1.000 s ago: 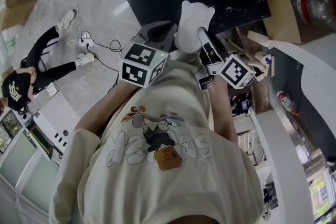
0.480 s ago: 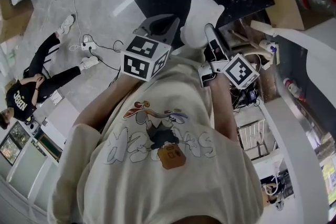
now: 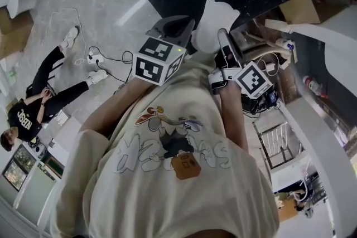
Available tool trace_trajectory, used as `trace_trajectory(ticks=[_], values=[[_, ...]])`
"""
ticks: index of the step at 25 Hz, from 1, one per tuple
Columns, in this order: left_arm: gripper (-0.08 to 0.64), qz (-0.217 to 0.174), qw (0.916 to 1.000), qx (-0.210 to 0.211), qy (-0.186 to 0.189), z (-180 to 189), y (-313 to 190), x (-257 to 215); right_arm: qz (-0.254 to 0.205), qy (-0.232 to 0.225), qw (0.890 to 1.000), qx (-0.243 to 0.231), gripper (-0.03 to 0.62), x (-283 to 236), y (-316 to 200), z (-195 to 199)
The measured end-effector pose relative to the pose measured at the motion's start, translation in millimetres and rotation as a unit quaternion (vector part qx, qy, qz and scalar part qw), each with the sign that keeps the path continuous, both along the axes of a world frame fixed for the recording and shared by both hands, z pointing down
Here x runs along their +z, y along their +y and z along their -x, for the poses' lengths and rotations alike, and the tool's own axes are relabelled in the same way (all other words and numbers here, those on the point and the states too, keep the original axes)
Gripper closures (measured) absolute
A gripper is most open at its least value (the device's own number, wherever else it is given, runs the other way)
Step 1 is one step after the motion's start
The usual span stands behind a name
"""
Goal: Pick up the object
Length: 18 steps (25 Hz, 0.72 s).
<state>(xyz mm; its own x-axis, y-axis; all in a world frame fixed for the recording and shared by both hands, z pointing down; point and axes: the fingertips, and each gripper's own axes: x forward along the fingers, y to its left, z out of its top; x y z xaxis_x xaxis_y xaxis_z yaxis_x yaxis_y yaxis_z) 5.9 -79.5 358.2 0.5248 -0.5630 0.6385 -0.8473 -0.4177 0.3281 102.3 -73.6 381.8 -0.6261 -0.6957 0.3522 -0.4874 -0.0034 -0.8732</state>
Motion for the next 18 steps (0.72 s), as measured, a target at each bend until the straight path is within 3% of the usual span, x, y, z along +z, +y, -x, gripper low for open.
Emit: trace_trajectory(ticks=[18], values=[[0.546,-0.004,0.9994,0.025,0.022,32.8,22.9,-8.1,-0.024,0.022,0.997,0.065,0.465,-17.5,31.9,19.2]])
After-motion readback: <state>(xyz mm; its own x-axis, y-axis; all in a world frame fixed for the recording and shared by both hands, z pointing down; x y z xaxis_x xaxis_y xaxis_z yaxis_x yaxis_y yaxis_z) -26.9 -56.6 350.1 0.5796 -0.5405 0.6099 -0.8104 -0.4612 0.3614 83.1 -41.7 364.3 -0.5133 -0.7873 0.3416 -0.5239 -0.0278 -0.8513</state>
